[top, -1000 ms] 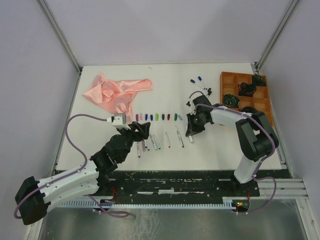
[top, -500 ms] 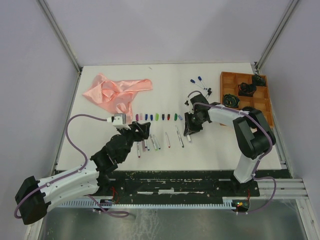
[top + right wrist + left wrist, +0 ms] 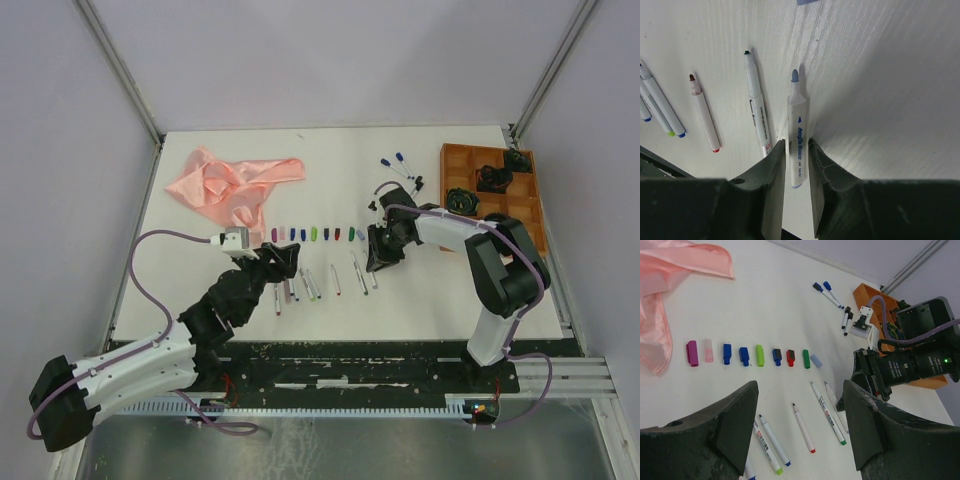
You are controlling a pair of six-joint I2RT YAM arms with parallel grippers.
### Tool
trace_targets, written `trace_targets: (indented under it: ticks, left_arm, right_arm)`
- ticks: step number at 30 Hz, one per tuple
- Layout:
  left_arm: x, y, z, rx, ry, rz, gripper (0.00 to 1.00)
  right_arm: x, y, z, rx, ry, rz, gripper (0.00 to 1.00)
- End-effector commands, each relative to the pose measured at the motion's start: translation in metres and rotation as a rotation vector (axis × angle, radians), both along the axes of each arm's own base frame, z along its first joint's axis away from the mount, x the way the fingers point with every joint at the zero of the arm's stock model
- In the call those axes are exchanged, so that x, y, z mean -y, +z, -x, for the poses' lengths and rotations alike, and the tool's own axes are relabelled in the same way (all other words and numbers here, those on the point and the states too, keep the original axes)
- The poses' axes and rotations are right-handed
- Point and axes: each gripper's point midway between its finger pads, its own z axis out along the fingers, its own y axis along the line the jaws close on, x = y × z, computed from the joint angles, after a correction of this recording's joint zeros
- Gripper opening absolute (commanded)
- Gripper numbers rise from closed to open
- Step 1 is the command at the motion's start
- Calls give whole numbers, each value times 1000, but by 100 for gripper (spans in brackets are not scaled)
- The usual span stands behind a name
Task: Open the pen caps
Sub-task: Place the pen at the center of the board.
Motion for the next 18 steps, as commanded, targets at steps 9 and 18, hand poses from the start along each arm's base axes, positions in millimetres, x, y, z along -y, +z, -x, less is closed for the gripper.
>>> trace_targets:
  ticks: [9, 18]
  left_arm:
    - [9, 32, 7, 56, -65, 93, 75]
    - [10, 38, 15, 90, -113, 102, 76]
  right_arm:
    - [-2, 51, -28, 175, 105, -5, 32]
    - [41, 127, -71, 538, 153, 136, 32]
